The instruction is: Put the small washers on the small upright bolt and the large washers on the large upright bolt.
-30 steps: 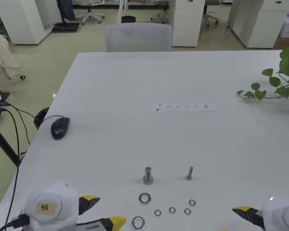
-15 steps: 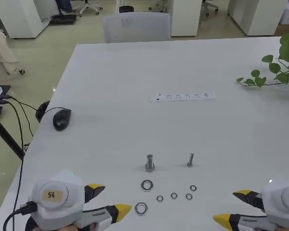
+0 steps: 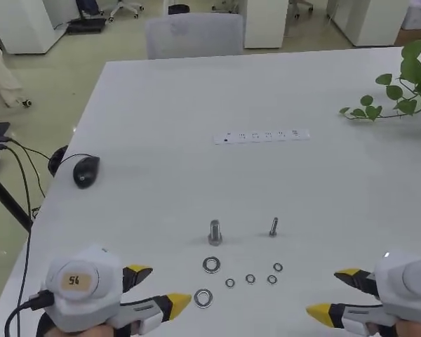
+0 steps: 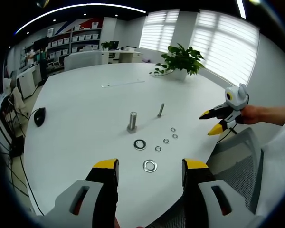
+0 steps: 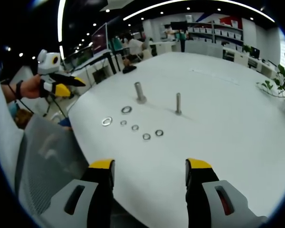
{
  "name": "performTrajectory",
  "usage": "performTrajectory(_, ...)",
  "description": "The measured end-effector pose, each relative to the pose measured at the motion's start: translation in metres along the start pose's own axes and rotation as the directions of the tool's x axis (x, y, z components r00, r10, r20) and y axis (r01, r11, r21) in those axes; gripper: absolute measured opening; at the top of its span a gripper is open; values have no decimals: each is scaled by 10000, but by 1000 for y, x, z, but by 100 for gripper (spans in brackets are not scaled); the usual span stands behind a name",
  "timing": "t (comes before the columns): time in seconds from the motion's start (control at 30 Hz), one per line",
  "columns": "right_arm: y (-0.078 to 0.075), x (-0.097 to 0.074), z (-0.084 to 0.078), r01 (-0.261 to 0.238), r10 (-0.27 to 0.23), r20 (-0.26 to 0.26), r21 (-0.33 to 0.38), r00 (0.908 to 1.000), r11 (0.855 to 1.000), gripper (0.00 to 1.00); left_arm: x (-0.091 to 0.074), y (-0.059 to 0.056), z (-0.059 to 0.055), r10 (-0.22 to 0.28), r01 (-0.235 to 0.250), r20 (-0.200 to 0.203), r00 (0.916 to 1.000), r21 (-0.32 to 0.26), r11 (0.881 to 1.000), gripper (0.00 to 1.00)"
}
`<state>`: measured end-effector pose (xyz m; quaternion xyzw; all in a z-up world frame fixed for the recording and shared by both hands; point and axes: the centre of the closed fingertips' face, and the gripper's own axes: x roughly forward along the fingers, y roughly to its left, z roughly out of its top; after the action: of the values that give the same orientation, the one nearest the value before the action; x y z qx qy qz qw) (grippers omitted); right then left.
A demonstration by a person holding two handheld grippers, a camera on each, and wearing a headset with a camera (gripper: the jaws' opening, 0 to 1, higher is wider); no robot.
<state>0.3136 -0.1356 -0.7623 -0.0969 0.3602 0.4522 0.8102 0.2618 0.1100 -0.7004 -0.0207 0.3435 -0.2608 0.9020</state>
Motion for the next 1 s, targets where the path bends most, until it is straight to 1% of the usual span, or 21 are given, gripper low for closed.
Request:
performTrajectory(0.1, 0, 0, -2, 19, -19, -63, -27, 10000, 10000, 62, 0, -1, 1, -22, 22, 22, 10000, 63, 10000, 53)
performTrajectory(0.2, 0, -1, 0, -3, 3, 2, 3, 10000, 10000, 61, 0, -3, 2, -22, 22, 43, 10000, 59, 10000, 53)
performTrajectory(0.3, -1, -1, -1, -29, 27, -115, -130, 9999, 9999, 61, -1, -5, 2, -35, 35, 31, 10000, 82, 10000, 53)
performTrajectory(0.4, -4, 2, 0, -13, 9, -199, -216, 9998, 9998, 57, 1, -6, -1, -79, 80, -60, 10000, 92, 9999, 53)
performTrajectory(0.5, -8, 7, 1, 18, -28, -352, -284, 9994, 9996, 51, 2, -10, -1, -93, 96, -145, 9999, 187, 9998, 53)
performTrajectory(0.63, -16, 18, 6, -55, 10, -674, -667, 9977, 9978, 41, 0, -11, 2, -38, 39, -78, 10000, 168, 9999, 53)
performTrajectory(0.73, -22, 29, 14, -204, 105, -918, -1075, 9957, 9940, 36, 0, -13, 1, -11, 11, -69, 10000, 114, 9999, 53)
performTrajectory(0.8, -26, 36, 21, -145, 25, -887, -1348, 9961, 9908, 34, 1, -14, -1, -30, 31, -90, 10000, 104, 9999, 53)
performTrajectory(0.9, -26, 50, 35, -354, 196, -904, -1768, 9957, 9836, 30, 1, -17, -3, -75, 76, -121, 9999, 112, 9999, 52)
performTrajectory(0.93, -27, 54, 37, -404, 227, -954, -1883, 9952, 9813, 28, 1, -17, -3, -82, 83, -119, 9999, 96, 9999, 52)
performTrajectory(1.0, -26, 64, 38, -620, 365, -1214, -2134, 9919, 9750, 25, 1, -17, -4, -83, 84, -115, 9999, 71, 9999, 52)
